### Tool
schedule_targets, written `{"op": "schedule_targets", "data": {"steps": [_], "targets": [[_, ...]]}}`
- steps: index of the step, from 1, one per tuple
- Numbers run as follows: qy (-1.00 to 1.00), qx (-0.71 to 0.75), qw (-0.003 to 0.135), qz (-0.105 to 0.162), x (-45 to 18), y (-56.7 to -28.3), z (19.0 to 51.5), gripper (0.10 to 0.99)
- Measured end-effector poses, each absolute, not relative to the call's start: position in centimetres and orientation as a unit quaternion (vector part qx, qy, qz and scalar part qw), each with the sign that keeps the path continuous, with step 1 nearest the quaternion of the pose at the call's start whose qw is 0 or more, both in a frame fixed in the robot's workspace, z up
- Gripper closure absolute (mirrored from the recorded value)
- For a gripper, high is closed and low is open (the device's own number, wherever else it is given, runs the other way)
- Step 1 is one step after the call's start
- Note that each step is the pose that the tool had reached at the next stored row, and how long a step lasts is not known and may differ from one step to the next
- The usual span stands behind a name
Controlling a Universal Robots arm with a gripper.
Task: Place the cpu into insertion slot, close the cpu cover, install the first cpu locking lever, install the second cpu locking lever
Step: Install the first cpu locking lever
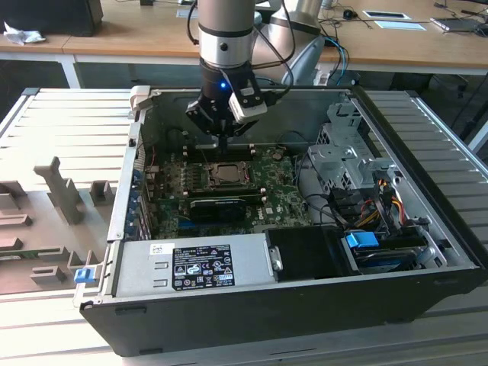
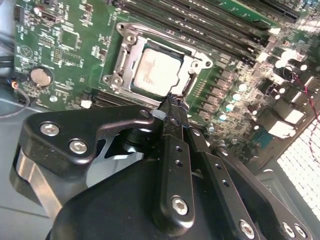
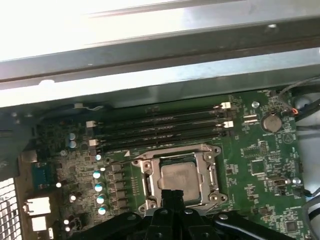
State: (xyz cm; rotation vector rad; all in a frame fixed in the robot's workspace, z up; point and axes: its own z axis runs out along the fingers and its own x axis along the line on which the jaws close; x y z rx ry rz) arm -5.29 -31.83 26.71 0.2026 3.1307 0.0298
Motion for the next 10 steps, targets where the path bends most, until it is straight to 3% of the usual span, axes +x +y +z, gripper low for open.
{"op": "schedule_targets", "data": {"steps": [10], "targets": [[0.998, 0.059, 0.002, 0.011, -7.2, -31.8, 26.5, 0.980]]}}
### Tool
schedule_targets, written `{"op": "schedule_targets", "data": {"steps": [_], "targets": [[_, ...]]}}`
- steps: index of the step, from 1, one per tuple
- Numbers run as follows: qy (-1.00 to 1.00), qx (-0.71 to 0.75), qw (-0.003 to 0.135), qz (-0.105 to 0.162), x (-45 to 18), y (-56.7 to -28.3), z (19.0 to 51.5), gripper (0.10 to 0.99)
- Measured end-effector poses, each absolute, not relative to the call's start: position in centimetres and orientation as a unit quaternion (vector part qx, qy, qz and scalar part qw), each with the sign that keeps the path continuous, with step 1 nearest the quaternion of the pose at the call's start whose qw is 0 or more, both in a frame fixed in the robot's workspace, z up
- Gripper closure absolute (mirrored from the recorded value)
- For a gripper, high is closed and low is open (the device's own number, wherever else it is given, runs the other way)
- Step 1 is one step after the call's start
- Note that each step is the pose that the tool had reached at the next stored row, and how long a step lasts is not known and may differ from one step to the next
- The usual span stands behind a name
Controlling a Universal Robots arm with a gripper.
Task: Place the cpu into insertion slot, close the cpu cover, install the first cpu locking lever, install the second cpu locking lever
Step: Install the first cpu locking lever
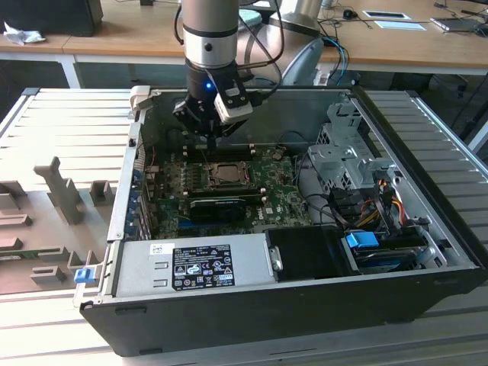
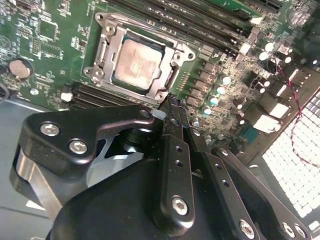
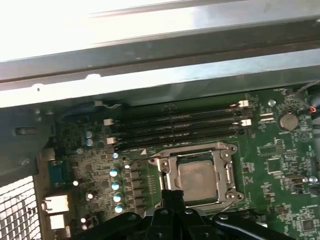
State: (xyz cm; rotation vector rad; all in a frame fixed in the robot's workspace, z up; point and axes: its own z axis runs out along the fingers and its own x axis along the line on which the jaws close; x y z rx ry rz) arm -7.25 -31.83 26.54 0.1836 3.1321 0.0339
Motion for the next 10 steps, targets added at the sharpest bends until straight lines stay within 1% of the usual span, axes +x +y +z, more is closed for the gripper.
{"op": "schedule_targets", "data": {"steps": [4, 10], "targets": [[1.000, 0.028, 0.001, 0.012, -7.4, -31.8, 26.3, 0.980], [1.000, 0.025, 0.001, 0.012, -8.3, -31.8, 26.3, 0.980]]}}
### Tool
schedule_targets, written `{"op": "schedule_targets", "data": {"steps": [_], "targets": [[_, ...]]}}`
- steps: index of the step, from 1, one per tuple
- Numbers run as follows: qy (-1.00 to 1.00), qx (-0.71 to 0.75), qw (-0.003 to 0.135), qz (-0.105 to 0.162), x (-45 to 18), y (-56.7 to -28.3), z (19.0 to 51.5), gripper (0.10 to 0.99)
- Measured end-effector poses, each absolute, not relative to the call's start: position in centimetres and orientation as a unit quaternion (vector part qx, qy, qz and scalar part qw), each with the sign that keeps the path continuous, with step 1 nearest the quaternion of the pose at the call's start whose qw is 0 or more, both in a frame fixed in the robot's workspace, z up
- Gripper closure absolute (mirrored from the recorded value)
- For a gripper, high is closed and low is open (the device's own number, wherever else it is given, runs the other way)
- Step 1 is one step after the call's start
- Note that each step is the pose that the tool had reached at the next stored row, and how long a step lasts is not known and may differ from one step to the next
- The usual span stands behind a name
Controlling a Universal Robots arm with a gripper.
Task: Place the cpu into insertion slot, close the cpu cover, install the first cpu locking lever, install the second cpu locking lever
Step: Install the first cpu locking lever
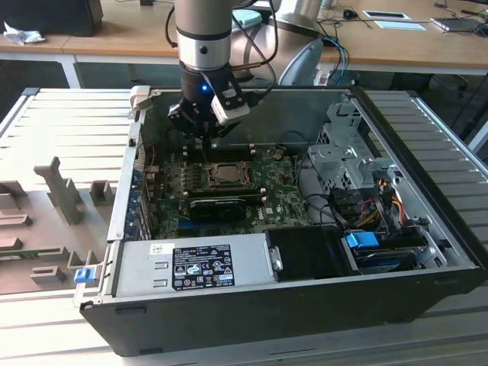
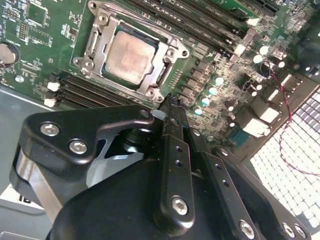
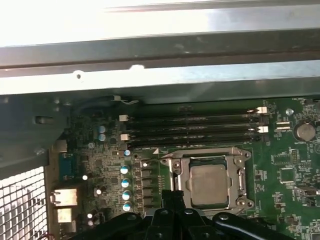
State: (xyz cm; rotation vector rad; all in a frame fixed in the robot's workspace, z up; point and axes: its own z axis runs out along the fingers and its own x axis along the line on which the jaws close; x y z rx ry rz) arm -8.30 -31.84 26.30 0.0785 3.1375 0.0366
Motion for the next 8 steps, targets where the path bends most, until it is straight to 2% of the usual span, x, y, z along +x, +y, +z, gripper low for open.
{"op": "schedule_targets", "data": {"steps": [8], "targets": [[1.000, 0.023, 0.002, 0.012, -10.4, -31.8, 26.2, 0.980]]}}
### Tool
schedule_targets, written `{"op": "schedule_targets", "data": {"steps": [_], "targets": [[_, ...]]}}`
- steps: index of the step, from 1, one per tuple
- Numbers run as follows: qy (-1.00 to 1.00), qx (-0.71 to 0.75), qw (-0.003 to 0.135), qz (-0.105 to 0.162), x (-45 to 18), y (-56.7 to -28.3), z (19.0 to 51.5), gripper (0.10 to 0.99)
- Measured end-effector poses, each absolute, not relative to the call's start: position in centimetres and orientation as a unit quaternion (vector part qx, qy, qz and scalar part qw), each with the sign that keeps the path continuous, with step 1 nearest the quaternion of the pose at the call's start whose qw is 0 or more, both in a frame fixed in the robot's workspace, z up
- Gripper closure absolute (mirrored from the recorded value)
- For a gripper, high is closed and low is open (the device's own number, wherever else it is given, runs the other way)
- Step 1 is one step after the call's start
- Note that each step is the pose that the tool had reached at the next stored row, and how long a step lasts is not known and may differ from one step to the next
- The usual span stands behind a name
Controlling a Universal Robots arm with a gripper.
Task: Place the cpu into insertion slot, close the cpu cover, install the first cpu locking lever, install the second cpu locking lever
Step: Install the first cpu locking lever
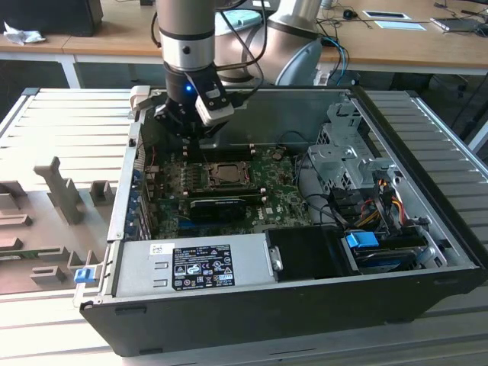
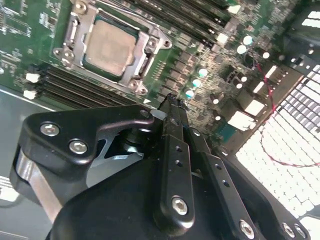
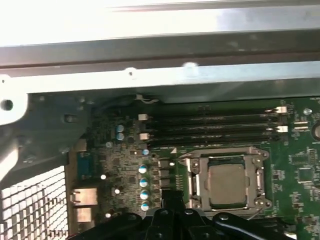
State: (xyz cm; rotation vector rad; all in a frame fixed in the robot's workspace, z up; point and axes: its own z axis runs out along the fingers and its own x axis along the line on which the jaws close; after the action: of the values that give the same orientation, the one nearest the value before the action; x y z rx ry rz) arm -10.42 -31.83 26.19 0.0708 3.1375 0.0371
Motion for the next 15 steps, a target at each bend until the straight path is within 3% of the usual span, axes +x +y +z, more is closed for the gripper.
{"op": "schedule_targets", "data": {"steps": [15], "targets": [[0.999, -0.044, 0.001, 0.012, -11.6, -31.7, 26.1, 0.980]]}}
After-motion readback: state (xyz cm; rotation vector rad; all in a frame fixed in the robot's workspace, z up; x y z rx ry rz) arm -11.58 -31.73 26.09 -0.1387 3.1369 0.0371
